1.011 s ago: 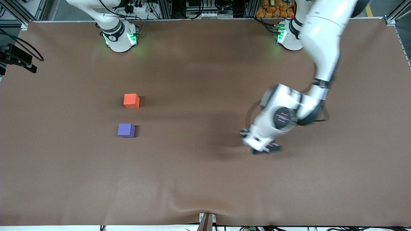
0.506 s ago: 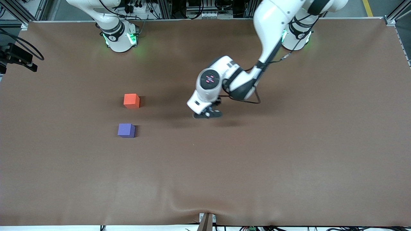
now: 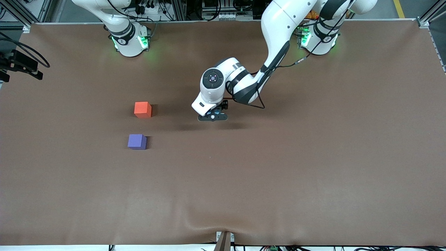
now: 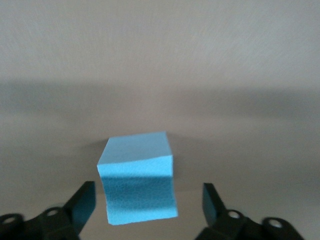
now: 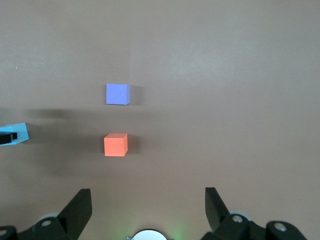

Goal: Place blue block between orange and purple blocks
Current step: 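Carry the blue block with the left gripper toward the table middle, then set down the blue block while the right gripper reaches toward it, then grasp the blue block with the right gripper while the left gripper withdraws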

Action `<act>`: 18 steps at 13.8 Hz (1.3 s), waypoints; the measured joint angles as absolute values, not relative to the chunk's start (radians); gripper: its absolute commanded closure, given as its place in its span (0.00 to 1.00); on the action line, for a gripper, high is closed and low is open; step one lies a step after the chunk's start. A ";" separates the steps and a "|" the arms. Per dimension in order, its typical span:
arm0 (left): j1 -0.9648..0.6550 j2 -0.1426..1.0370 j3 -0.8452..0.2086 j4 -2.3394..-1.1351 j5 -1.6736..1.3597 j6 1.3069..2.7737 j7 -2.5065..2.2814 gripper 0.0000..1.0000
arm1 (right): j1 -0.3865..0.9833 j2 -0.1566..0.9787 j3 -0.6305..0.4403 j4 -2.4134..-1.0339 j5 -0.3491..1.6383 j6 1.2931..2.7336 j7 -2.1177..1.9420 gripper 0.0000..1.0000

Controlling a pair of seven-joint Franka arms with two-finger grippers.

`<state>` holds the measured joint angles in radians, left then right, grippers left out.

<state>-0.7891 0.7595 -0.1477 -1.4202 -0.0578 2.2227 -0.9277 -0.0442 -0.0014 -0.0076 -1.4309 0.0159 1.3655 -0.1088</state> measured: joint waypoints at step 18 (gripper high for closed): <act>-0.255 0.171 0.016 -1.757 0.051 1.879 -0.238 0.00 | 0.392 0.292 0.028 -1.576 0.136 1.682 0.338 0.00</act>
